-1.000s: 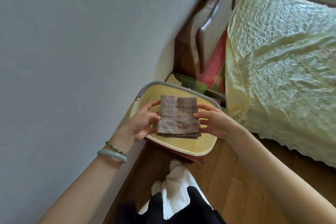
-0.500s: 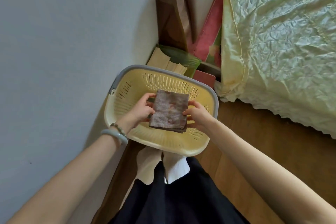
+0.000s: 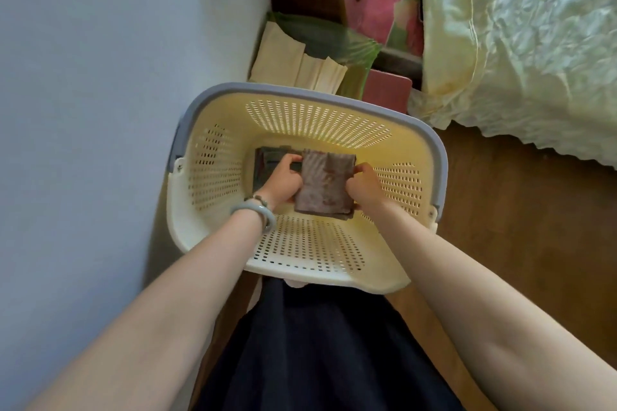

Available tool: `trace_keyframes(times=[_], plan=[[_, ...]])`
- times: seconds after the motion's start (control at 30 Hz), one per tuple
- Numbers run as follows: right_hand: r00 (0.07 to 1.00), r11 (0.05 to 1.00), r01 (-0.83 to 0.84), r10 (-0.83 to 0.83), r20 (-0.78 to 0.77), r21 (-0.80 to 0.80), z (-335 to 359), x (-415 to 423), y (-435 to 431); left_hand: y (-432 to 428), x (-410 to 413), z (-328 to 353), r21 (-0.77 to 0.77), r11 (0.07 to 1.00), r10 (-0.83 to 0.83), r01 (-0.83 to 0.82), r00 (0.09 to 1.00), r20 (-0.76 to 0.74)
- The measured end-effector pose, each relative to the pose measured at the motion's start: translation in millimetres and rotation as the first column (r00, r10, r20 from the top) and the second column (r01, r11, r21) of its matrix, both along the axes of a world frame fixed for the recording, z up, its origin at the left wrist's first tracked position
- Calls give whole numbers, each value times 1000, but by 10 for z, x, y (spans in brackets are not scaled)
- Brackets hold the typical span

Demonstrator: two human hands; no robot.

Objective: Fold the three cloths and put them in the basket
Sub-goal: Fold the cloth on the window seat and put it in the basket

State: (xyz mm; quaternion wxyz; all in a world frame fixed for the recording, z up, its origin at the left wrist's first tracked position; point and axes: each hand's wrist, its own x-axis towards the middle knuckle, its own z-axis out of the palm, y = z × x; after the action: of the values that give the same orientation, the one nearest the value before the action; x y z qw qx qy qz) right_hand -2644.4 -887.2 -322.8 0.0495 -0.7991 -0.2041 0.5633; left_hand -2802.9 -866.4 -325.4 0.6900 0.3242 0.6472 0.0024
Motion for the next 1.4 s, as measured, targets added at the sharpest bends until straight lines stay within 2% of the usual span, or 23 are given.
trace_keyframes(times=[0.13,0.27,0.5,0.77,0.93,1.07,1.23,1.3,1.4], plan=[[987,992,-127,126,97,2,-225,-17,29,65,79,-300,-20,999,-43,42,998,-49],[967,985,-166,170,190,-38,-524,-37,54,82,169,-598,-41,994,-104,100,991,-89],[967,993,-110,115,225,-37,-815,10,14,32,281,-867,-39,991,-129,126,988,-86],[967,999,-6,13,254,-31,-866,-10,20,-36,298,-834,-71,994,-93,87,992,-85],[957,994,-103,106,270,-25,-619,21,57,-21,200,-641,-59,997,-64,58,992,-107],[990,989,-93,80,113,114,-346,-25,73,9,93,-358,-4,997,-81,81,994,-80],[944,929,-318,329,-26,188,166,-38,146,56,-21,122,114,967,-227,230,973,-38],[914,907,-369,394,-99,203,437,8,142,84,-63,348,151,957,-241,247,969,-56],[867,865,-386,459,-195,320,897,104,107,92,-156,688,221,938,-262,266,964,-46]])
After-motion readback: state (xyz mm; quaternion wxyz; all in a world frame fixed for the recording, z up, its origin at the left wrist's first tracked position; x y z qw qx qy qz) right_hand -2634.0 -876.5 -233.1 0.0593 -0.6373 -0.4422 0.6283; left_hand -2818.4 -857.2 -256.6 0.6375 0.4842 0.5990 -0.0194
